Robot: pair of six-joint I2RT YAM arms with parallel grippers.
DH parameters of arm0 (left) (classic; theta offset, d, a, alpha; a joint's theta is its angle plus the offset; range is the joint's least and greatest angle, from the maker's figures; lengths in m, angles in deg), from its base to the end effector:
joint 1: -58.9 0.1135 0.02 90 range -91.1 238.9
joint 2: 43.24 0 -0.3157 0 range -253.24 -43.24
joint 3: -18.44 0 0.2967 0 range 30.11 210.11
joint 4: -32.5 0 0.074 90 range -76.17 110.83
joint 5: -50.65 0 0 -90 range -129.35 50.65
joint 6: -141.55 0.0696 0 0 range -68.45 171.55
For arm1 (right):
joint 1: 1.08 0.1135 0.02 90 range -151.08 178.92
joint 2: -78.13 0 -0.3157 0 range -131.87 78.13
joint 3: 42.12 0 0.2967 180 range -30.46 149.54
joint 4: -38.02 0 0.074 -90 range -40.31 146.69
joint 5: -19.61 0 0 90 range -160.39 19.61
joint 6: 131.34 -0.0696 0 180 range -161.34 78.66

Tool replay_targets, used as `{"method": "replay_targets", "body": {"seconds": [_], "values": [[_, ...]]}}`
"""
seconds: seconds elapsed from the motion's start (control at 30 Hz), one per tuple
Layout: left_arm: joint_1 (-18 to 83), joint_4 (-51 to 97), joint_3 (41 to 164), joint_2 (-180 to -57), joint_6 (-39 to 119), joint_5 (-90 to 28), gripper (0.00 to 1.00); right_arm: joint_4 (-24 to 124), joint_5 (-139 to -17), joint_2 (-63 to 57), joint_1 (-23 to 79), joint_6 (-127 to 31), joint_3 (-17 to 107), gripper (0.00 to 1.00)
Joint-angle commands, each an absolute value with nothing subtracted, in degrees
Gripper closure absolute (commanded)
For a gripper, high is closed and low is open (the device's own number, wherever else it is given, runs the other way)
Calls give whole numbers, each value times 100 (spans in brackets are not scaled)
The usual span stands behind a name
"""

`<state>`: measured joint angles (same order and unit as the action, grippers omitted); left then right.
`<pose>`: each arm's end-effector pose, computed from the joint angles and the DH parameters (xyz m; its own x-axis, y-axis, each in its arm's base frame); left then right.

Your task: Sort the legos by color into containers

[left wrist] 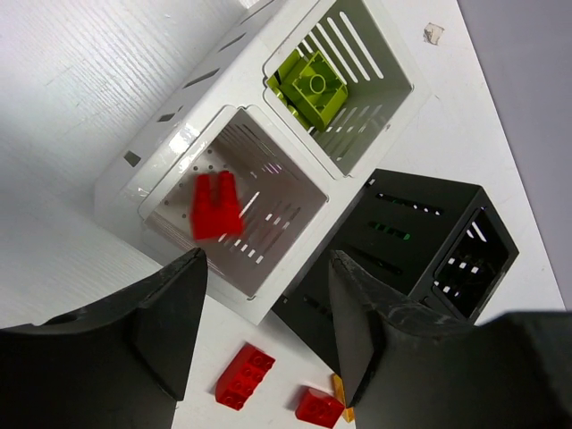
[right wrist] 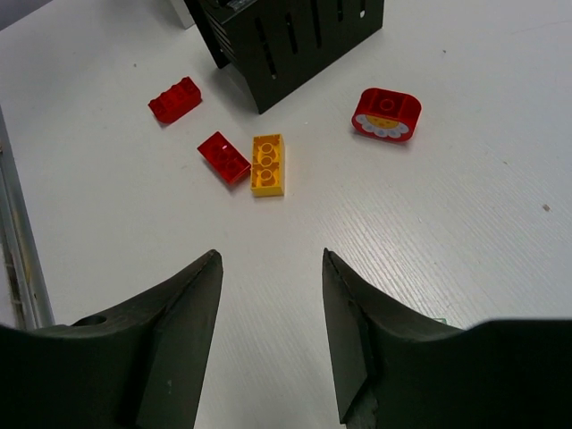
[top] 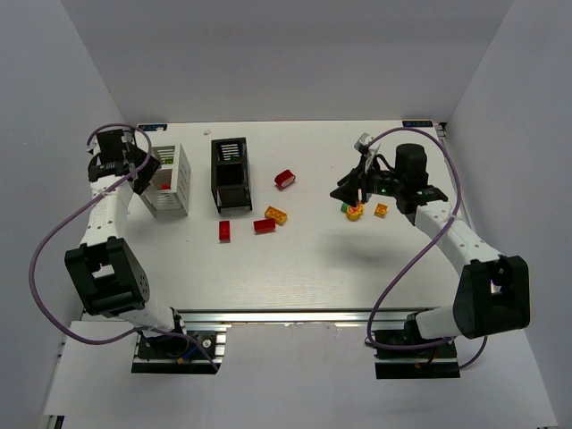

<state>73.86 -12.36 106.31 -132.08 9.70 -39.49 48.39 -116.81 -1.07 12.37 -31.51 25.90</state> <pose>0.3964 0.1061 0.3211 -0.3429 -0.7822 -0.5202 -0.6558 0.5958 -0.4636 0.3436 0.1340 0.3213 -0.2127 -0.1719 -0.9619 -0.8647 0.4916 0.1034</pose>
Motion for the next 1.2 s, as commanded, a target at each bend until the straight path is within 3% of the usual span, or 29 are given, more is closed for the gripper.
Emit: {"method": "replay_targets", "body": {"seconds": [0.0, 0.2, 0.3, 0.4, 0.47, 0.53, 0.57, 0.6, 0.63, 0.7, 0.9, 1.17], "values": [[7428, -1327, 10886, -13105, 989, -4005, 33, 4898, -11443, -62, 1201, -3105, 2825, 46], [7437, -1354, 10904, -12982, 1006, -3944, 33, 4960, -11329, -80, 1175, -3088, 2869, 46], [7428, -1126, 10746, -12710, 998, -3550, 39, 4960, -10671, -97, 1184, -3158, 2852, 45], [7428, -556, 10290, -12211, 1024, -2962, 75, 5300, -9216, -403, 1184, -3456, 2965, 51], [7428, -274, 9772, -11929, 971, -2566, 84, 5618, -8843, -641, 1184, -3527, 3150, 53], [7367, 50, 9376, -11437, 936, -2101, 80, 6073, -8761, -975, 1175, -3484, 3378, 51], [7340, 140, 8974, -11270, 910, -1968, 68, 6285, -8918, -1072, 1175, -2944, 3449, 47], [7288, 193, 8787, -11111, 910, -1871, 61, 6487, -9129, -1229, 1175, -2529, 3580, 40], [7218, 254, 8594, -10796, 883, -1783, 54, 6646, -9549, -1292, 1184, -2081, 3616, 25], [7156, 325, 8066, -10522, 796, -1440, 42, 6972, -9702, -1397, 1184, -854, 3564, 11], [6988, 9, 7223, -9476, 804, -1158, 35, 6937, -9536, -1835, 1175, 971, 3440, 11], [6988, -141, 6413, -8597, 576, -973, 31, 7754, -9333, -2812, 1166, 1105, 4546, 11]]}}
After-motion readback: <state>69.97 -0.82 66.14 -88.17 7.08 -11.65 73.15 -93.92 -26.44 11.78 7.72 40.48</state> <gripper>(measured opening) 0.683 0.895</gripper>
